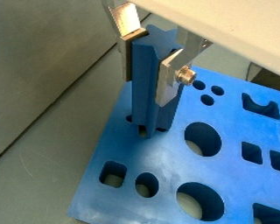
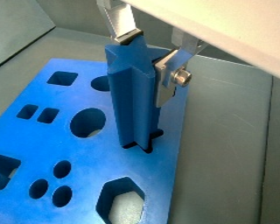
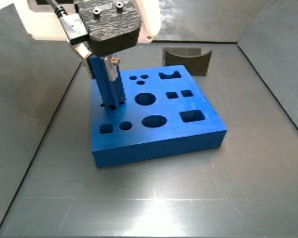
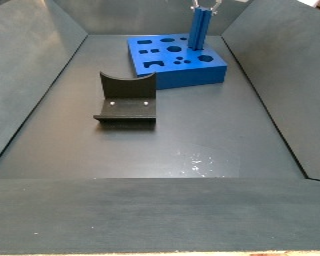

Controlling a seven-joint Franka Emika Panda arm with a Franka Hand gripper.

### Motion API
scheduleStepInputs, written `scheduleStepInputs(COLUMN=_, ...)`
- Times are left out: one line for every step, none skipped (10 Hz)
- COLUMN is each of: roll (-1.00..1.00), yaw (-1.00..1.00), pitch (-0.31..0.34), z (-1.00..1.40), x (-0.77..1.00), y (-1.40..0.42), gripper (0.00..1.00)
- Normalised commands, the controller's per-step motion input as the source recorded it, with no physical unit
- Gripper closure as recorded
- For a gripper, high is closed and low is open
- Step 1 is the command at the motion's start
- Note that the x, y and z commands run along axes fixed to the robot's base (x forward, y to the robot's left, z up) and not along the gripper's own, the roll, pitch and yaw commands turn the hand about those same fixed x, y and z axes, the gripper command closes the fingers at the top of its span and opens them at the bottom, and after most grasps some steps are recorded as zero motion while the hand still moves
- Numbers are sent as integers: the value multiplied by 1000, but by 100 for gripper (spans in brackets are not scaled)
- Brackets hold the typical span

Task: Pick up the star object. Move to above the board. Insert the star object.
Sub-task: Insert the star object.

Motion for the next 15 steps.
scheduleStepInputs(roll=440, yaw=-94, pitch=0, z=-331, x=206, y=-354, gripper=100)
scheduleStepInputs(roll=9, yaw=0, pitch=0, z=0, x=0, y=0, gripper=100)
scheduleStepInputs(roll=343, yaw=91, pitch=34, z=-149, x=-97, y=203, gripper=100)
scheduleStepInputs(roll=74, yaw=0, pitch=0, z=-31, x=-291, y=237, gripper=100)
scheduleStepInputs(roll=6, yaw=0, pitch=0, z=0, x=0, y=0, gripper=100)
scheduleStepInputs(roll=66, yaw=-123, pitch=23, z=-37, x=120, y=-83, gripper=100)
scheduleStepInputs(roll=0, yaw=-294, pitch=14, z=-54, x=169, y=-106, gripper=100)
scheduleStepInputs(roll=0, yaw=-106, pitch=9, z=0, x=151, y=0, gripper=100)
scheduleStepInputs(roll=0, yaw=-66, pitch=23, z=0, x=49, y=0, gripper=100)
scheduleStepInputs(roll=163, yaw=-149, pitch=31, z=-86, x=0, y=0, gripper=100)
scheduleStepInputs(roll=366, yaw=-240, pitch=51, z=-246, x=0, y=17, gripper=100)
scheduleStepInputs(roll=23, yaw=-109, pitch=43, z=0, x=0, y=0, gripper=100)
scheduleStepInputs(roll=0, yaw=0, pitch=0, z=-20, x=0, y=0, gripper=100)
scheduleStepInputs(roll=97, yaw=-189, pitch=-83, z=-974, x=80, y=-63, gripper=100)
scheduleStepInputs(roll=0, yaw=-431, pitch=94, z=-1000, x=257, y=-37, gripper=100)
